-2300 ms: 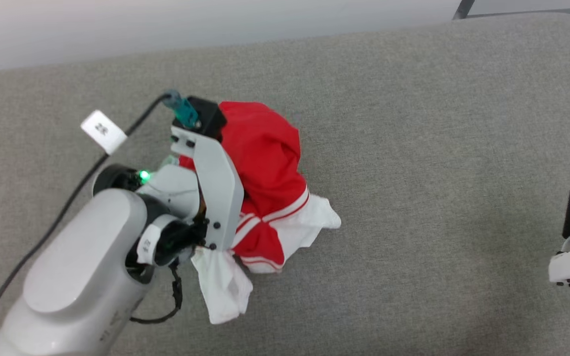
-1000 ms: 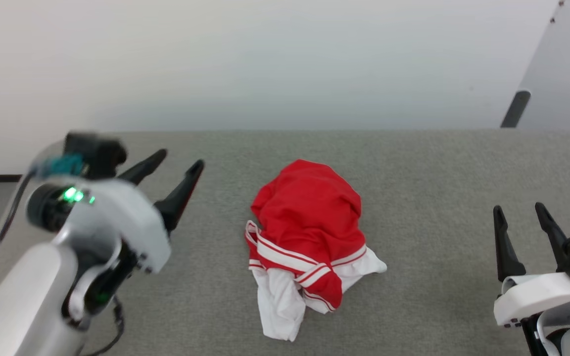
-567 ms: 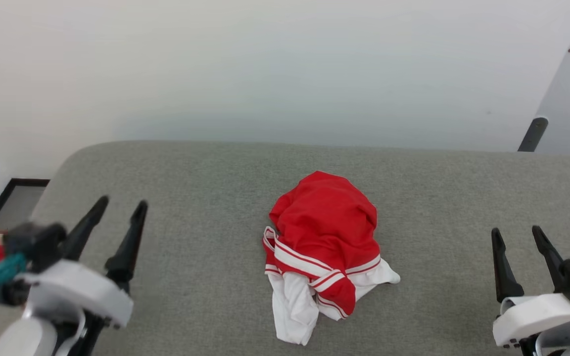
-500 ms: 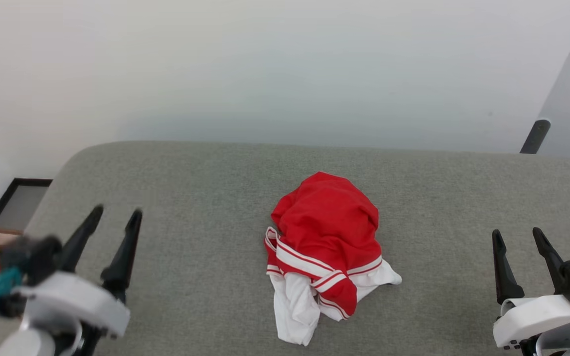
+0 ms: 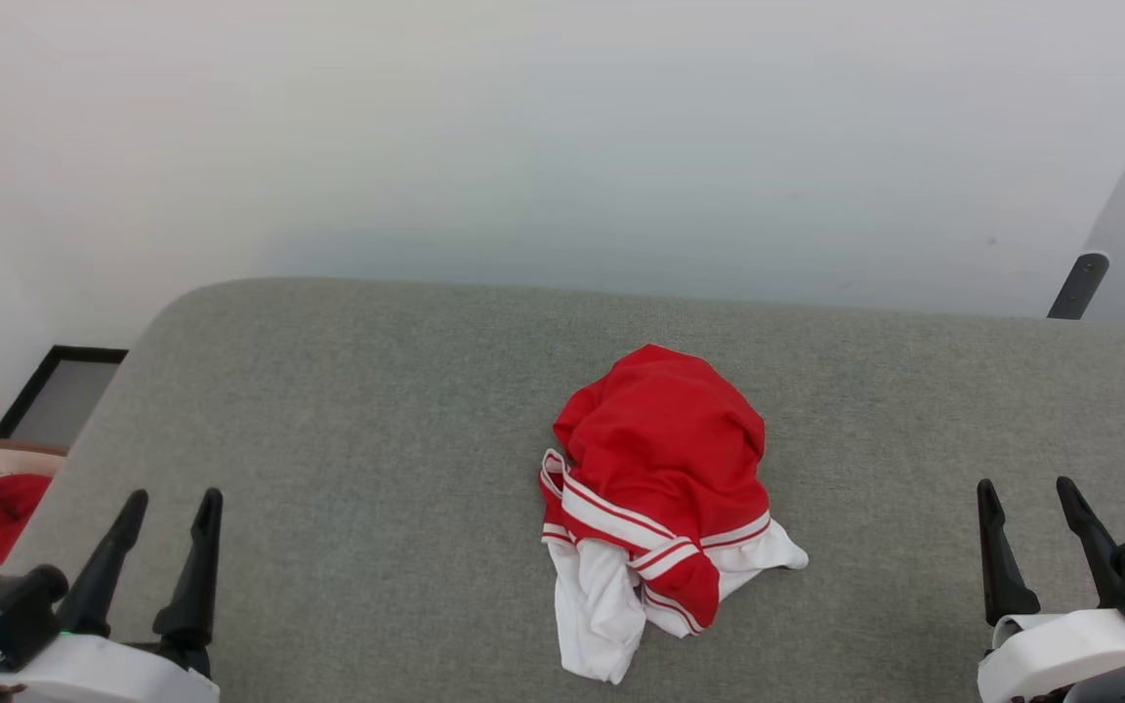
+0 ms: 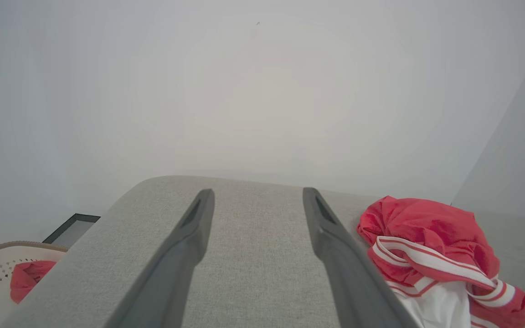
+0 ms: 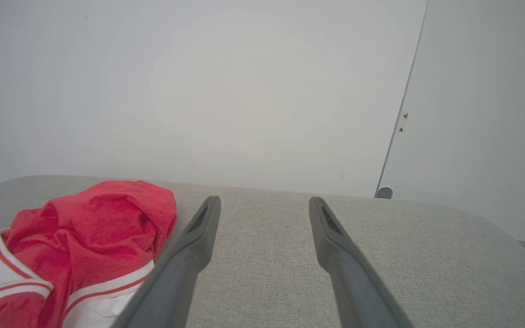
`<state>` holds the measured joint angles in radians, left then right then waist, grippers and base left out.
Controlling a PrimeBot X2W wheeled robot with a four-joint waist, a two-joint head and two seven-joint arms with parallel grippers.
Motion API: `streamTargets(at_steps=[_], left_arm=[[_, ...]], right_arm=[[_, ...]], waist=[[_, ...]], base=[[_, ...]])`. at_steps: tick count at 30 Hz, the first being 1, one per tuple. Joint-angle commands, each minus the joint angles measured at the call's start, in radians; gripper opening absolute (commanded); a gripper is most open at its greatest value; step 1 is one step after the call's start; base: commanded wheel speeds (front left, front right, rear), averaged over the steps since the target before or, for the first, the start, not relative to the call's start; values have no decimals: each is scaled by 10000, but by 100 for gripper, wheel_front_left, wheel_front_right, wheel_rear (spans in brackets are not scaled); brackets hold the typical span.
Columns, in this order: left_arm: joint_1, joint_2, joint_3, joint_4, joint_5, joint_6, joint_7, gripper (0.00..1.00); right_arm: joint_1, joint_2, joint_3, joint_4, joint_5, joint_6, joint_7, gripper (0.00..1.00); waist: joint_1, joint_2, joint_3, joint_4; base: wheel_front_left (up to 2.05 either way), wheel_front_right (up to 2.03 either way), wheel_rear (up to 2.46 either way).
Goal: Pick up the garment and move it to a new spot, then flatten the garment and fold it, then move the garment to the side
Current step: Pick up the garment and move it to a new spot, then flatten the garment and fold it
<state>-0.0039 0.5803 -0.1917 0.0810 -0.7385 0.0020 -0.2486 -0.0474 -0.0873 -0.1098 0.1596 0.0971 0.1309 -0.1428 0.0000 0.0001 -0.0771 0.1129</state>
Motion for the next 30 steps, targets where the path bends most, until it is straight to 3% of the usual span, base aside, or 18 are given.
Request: streamTargets(at_steps=[1,13,17,30], left_arm=[[98,-47,53,44,73,-21,-74,100],[-42,-315,375,163,422,-337,-155,100],[-265,-321,416,179,658,-168,-160,100],[-1504,-811,-251,230,1028,-300,-53,100]], right_arm=[[109,32,-11,-17,0,-4,-44,100],[152,34,124,-53,-23,-3,188,100],[5,-79,375,-30,177,-3,641,100],[-962,-724,1162,-136,1766,-3,4660,100]], waist=[[0,-1,0,10],[0,-1,118,-1],[0,-1,245,174],[0,-1,1506,1329]], base=[[0,0,0],[0,0,0],[0,0,0],[0,0,0]])
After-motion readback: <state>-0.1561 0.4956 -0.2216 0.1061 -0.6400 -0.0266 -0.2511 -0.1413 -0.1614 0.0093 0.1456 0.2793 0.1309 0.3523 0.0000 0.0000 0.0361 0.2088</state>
